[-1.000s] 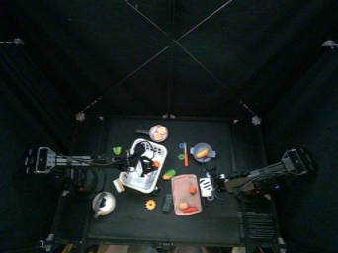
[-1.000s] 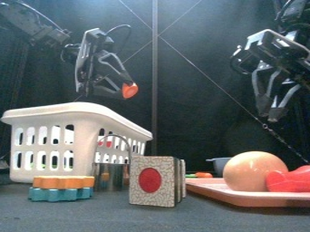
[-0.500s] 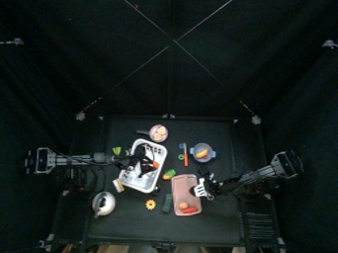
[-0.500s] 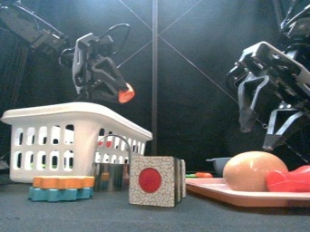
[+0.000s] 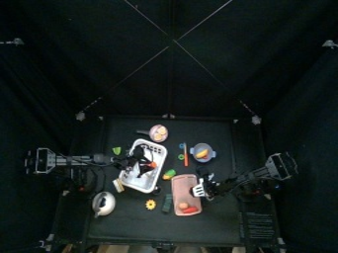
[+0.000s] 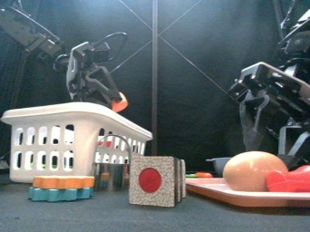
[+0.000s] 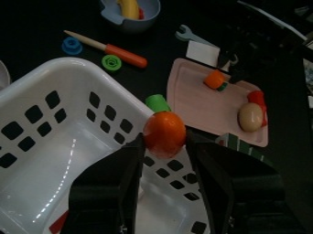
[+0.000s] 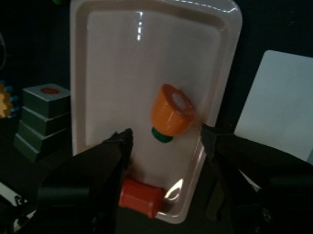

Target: Grab carrot top

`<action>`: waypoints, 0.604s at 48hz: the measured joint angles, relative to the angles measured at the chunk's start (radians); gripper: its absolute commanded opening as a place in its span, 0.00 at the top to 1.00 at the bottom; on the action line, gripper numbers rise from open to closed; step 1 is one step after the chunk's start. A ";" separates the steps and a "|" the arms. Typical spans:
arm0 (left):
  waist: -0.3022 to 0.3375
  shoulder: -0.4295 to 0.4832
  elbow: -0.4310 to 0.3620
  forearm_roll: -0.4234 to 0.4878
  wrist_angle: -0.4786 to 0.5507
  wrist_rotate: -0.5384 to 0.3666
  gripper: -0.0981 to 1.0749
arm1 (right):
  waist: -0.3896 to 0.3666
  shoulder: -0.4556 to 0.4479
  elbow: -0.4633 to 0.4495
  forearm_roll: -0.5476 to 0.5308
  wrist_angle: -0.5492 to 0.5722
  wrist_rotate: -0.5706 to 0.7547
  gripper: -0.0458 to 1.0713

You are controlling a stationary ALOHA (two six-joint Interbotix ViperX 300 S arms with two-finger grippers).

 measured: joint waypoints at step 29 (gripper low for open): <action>0.000 0.000 0.014 -0.003 0.043 -0.002 0.29 | -0.048 0.060 -0.044 -0.032 -0.049 -0.008 0.13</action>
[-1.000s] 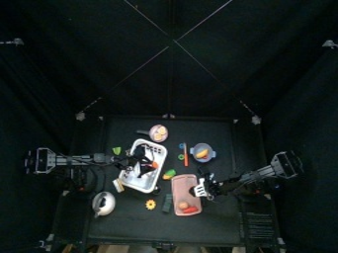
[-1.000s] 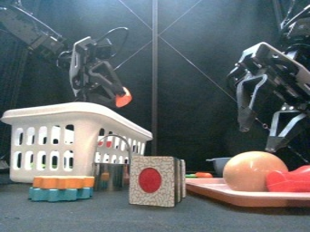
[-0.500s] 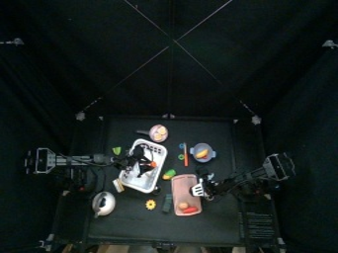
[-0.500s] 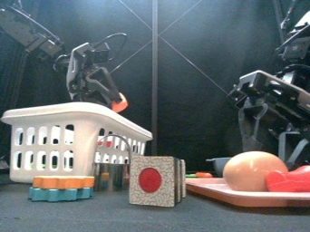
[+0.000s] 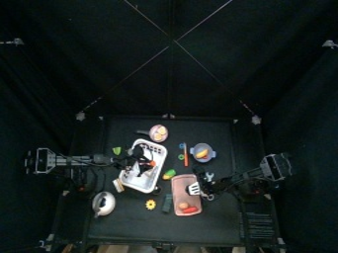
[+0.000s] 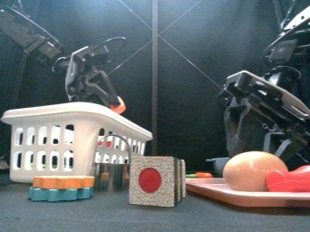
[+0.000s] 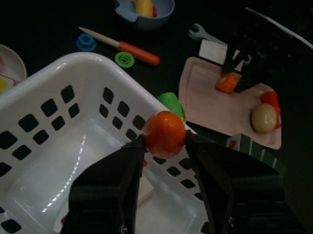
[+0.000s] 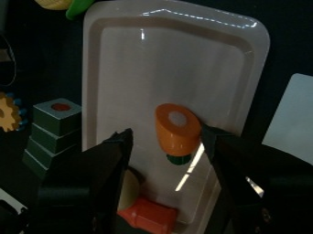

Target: Grab carrot top

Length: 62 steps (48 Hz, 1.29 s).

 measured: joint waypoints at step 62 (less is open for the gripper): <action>0.002 0.003 0.003 -0.002 0.003 -0.005 0.29 | 0.003 0.064 -0.035 -0.009 0.008 -0.034 0.42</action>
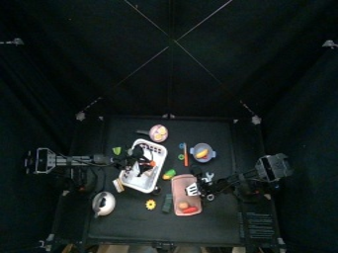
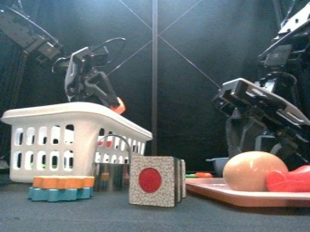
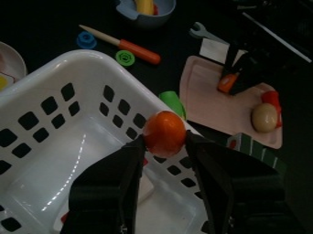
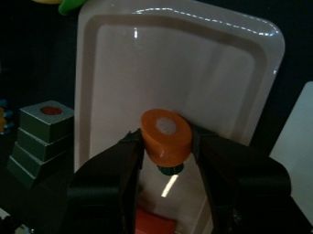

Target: Grab carrot top

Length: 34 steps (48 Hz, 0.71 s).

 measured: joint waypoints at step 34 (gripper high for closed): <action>-0.002 -0.018 0.000 -0.046 0.046 0.000 0.30 | 0.000 -0.015 -0.072 -0.084 0.135 -0.173 0.47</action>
